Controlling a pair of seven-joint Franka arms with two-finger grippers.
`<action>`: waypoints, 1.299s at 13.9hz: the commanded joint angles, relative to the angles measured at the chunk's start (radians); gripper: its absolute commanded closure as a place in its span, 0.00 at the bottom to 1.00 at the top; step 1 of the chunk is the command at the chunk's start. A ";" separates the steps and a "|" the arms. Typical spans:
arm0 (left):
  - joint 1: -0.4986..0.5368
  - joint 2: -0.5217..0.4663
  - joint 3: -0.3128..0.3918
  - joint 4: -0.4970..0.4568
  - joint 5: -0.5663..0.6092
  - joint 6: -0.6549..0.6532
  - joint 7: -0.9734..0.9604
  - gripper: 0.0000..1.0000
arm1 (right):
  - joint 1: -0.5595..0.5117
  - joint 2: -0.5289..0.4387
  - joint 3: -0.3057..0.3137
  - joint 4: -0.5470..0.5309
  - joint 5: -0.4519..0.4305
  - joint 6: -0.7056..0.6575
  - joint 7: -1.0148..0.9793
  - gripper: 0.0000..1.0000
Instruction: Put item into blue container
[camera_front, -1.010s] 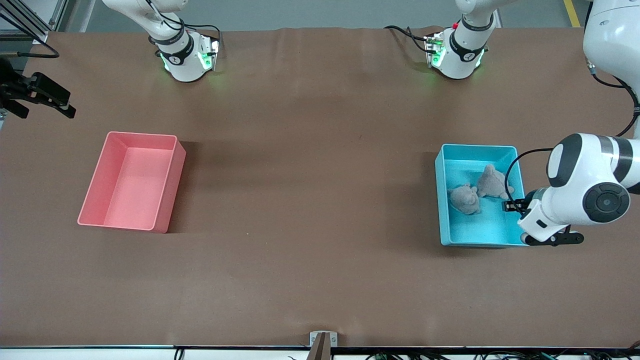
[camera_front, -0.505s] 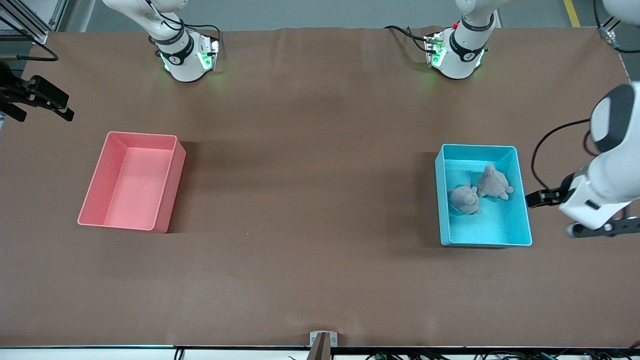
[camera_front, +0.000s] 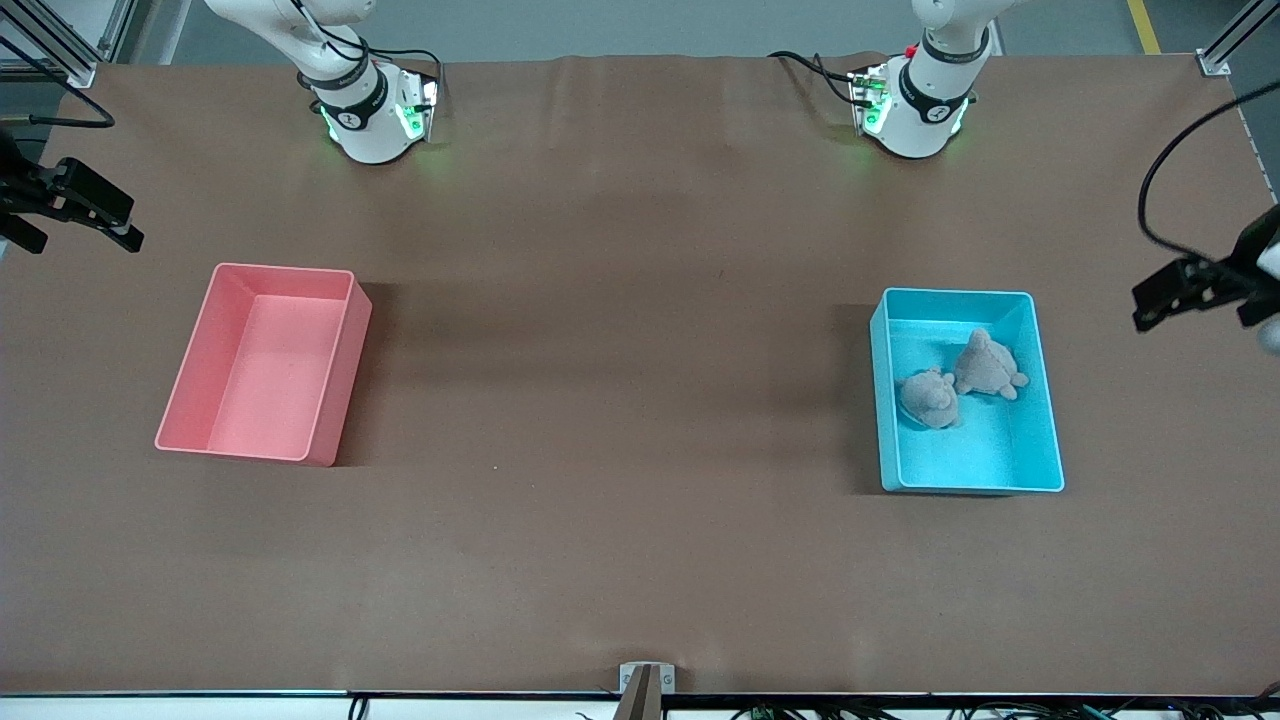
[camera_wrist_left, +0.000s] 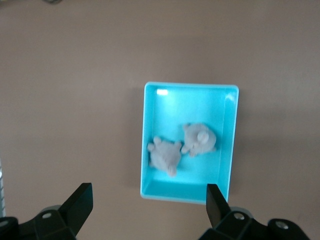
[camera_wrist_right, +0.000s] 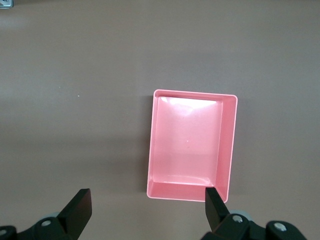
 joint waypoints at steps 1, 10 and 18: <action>0.006 -0.070 -0.006 -0.020 -0.025 -0.064 0.021 0.00 | -0.001 -0.005 0.006 -0.006 -0.012 0.005 -0.005 0.00; -0.429 -0.304 0.417 -0.309 -0.140 0.002 0.022 0.00 | -0.006 -0.005 0.006 -0.008 -0.011 0.002 -0.007 0.00; -0.511 -0.303 0.521 -0.275 -0.174 -0.045 -0.013 0.00 | -0.009 -0.005 0.006 -0.008 -0.011 0.001 -0.008 0.00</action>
